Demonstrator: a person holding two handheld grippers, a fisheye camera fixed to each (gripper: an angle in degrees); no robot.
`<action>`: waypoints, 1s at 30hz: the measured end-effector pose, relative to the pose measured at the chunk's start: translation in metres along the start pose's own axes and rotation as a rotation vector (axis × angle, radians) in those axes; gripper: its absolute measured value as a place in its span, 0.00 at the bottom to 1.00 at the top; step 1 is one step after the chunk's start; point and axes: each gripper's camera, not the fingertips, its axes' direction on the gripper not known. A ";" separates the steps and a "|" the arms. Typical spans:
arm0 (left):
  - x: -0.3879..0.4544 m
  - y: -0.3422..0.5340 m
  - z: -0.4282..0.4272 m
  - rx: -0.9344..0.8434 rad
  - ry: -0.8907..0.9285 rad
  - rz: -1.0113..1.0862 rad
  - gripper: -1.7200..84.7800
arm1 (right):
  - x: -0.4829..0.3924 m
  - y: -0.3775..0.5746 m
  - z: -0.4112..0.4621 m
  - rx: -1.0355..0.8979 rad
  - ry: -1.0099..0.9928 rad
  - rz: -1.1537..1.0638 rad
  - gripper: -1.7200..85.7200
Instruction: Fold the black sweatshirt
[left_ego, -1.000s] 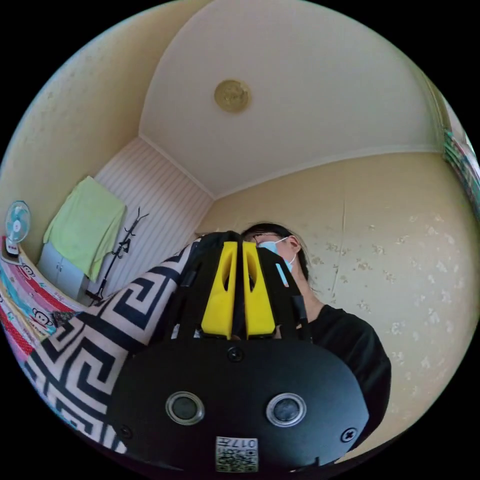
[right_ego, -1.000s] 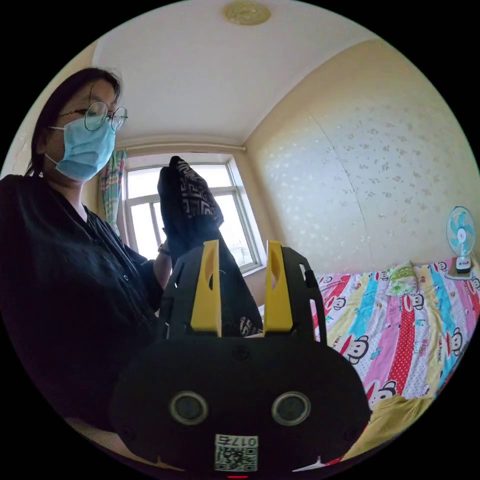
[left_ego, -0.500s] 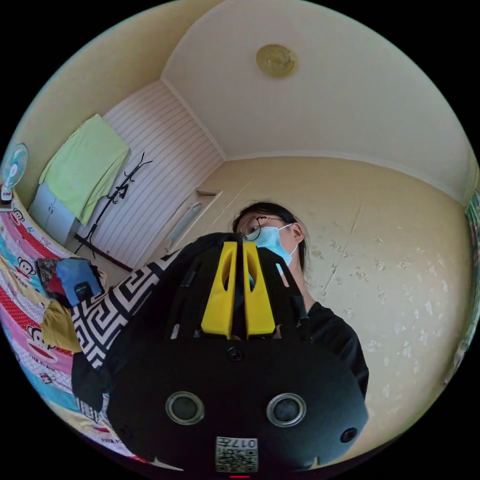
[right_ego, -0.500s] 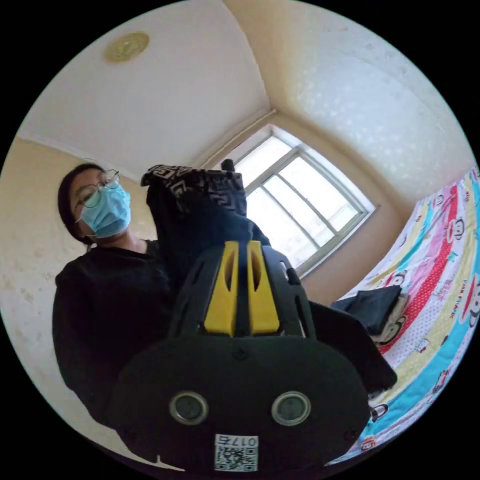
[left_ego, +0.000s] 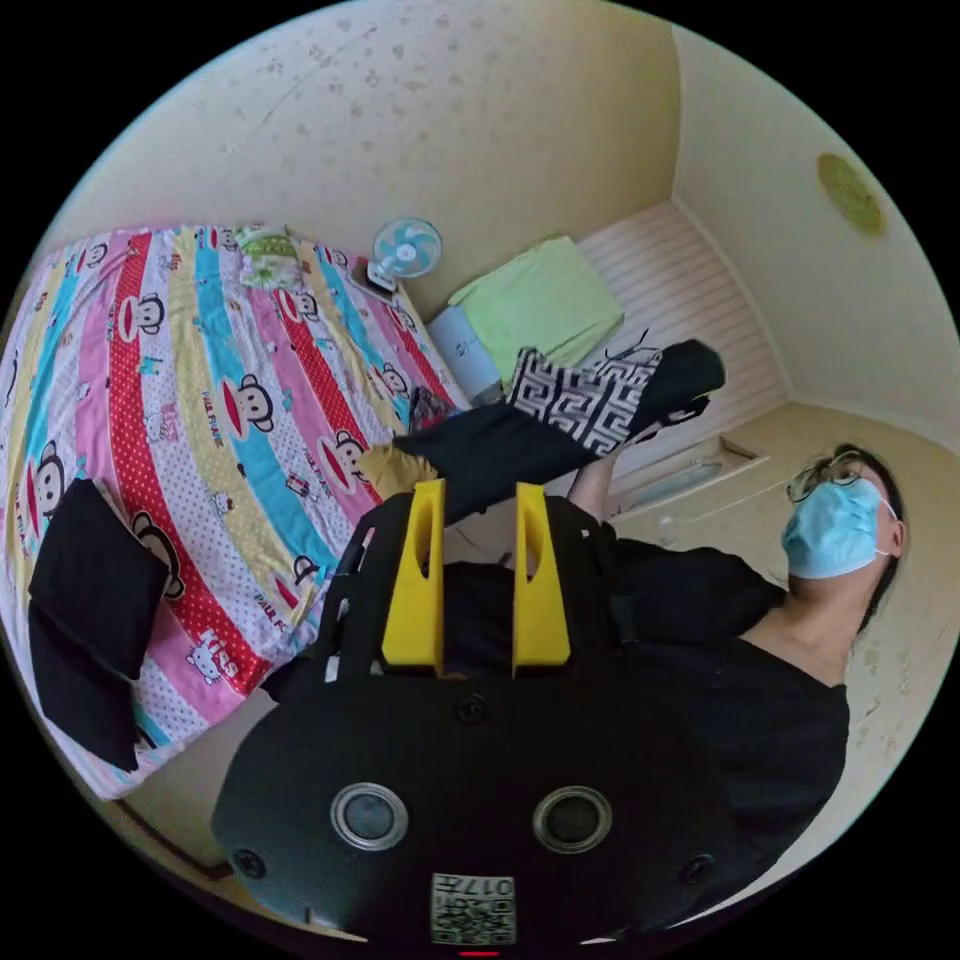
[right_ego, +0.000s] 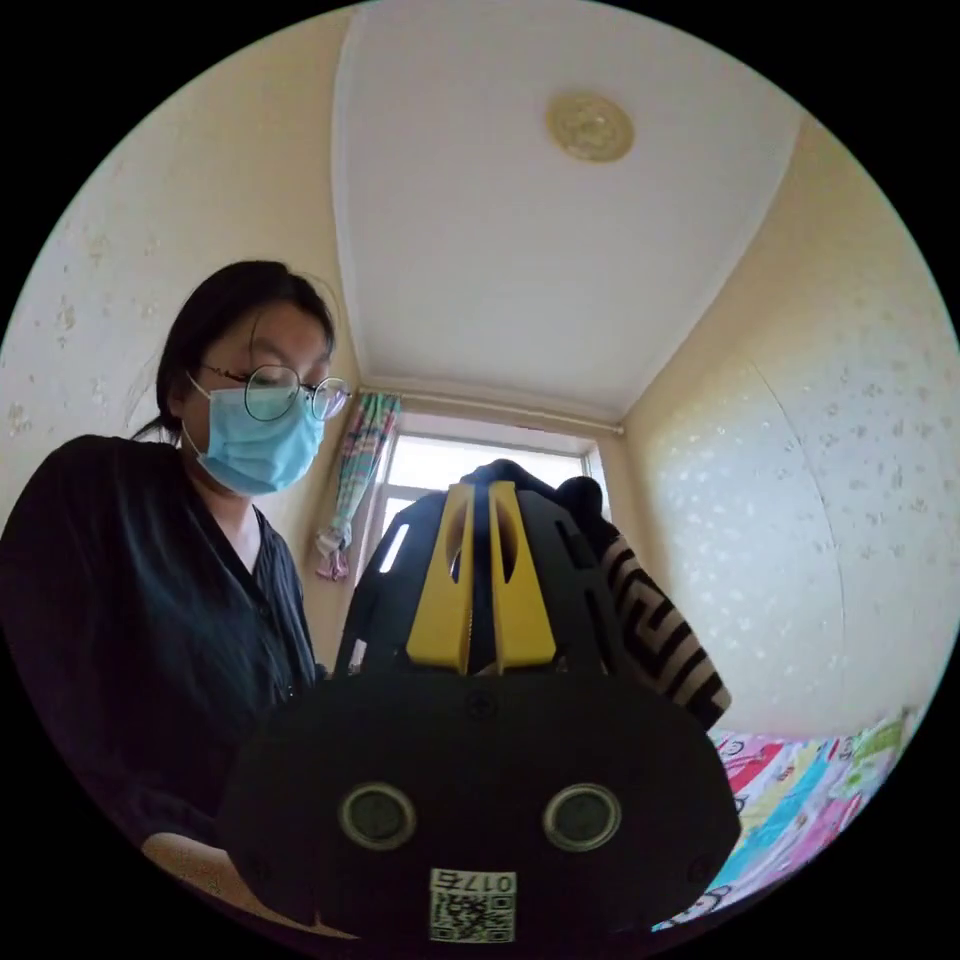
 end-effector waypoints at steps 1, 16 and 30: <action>0.004 -0.002 0.020 -0.050 -0.002 0.018 0.15 | -0.002 -0.007 0.006 -0.016 -0.010 -0.013 0.04; 0.090 -0.011 0.046 0.019 0.161 0.328 0.22 | -0.043 -0.102 0.043 0.075 -0.016 -0.214 0.04; 0.070 0.029 -0.058 0.097 0.428 0.325 0.22 | -0.116 -0.108 0.136 -0.206 0.416 -0.513 0.04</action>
